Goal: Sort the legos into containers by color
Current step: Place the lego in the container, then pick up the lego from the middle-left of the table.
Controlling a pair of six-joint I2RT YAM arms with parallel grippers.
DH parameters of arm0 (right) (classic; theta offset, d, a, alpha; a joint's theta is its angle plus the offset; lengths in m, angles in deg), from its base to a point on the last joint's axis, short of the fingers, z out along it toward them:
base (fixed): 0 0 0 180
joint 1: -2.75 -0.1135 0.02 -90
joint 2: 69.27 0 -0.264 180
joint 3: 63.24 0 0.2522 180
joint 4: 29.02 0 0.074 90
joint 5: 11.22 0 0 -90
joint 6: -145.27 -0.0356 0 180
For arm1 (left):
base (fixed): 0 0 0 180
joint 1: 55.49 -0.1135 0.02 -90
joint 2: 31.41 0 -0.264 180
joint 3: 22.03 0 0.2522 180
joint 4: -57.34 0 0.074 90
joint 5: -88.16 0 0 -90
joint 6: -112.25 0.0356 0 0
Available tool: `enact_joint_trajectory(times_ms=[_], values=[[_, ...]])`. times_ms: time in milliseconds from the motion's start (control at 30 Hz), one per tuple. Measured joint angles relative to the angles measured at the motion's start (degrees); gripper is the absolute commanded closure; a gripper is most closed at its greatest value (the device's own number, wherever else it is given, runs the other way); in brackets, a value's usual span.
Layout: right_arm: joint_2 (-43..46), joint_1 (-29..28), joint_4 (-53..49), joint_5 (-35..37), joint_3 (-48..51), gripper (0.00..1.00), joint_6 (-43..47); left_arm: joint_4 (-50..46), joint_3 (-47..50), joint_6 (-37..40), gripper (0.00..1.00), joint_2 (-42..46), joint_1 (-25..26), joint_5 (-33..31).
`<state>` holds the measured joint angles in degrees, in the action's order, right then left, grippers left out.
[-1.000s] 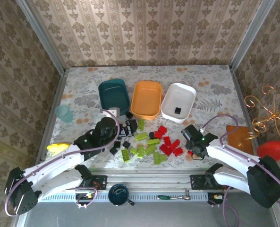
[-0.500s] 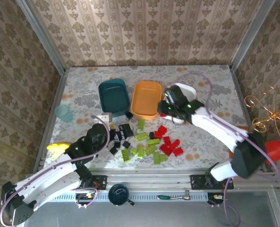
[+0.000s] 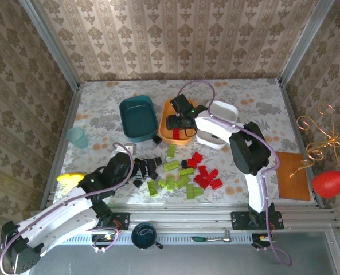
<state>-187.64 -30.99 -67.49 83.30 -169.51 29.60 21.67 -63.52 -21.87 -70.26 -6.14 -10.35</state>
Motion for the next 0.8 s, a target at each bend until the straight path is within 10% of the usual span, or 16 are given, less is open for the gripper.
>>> enact_joint_trajectory(times_ms=[800], values=[[41.7,-0.4,9.3,-1.1,44.9,0.21,-7.0,-8.3,-8.7,3.4,0.23,-23.6,15.7,1.4]])
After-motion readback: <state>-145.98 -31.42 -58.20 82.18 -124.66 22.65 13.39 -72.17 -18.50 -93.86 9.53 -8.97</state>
